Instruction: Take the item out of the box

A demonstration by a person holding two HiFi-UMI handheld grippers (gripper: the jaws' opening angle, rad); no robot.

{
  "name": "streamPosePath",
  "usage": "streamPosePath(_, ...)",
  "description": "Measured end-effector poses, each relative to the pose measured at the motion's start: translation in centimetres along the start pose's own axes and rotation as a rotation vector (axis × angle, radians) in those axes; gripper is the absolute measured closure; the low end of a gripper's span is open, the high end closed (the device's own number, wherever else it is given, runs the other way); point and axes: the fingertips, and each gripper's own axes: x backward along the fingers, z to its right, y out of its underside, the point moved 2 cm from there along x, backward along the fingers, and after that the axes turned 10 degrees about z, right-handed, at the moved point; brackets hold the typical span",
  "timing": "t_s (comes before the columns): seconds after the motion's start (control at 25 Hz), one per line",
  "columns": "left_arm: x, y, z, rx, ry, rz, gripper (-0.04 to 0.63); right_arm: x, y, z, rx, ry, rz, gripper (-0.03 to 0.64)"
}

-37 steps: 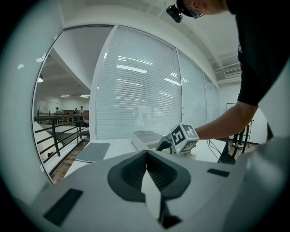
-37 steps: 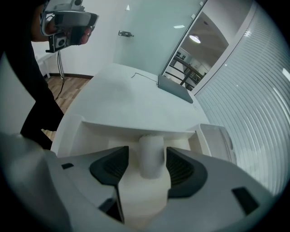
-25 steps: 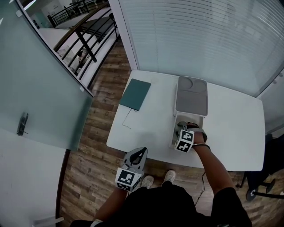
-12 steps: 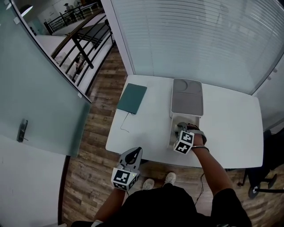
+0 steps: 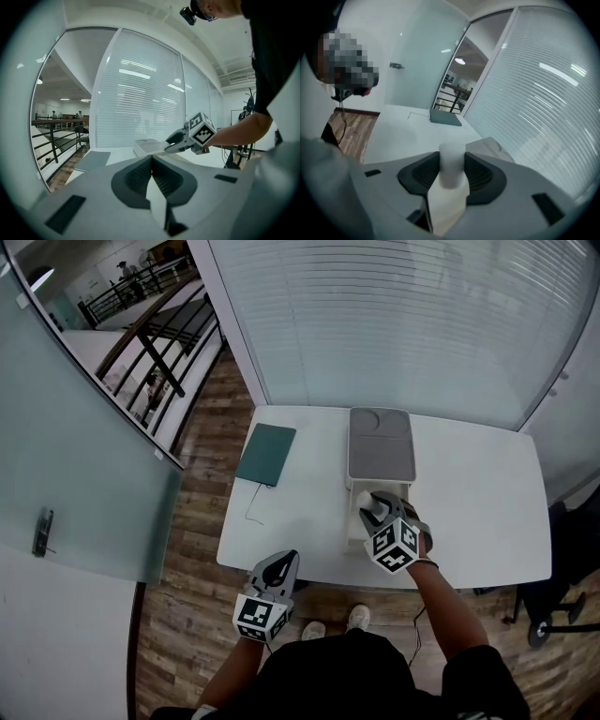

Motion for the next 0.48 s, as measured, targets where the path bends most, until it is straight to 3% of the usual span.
streamPosePath(0.36,-0.6,-1.0,1.0,0.026,0.019,0.027,0.584,6.2,-7.8,2.5,-0.27,0.149,0.419,0.445)
streamPosePath(0.48,-0.9,-1.3,1.4,0.025,0.028,0.037,0.584,7.9,-9.2,2.8,-0.323,0.174,0.486,0.445)
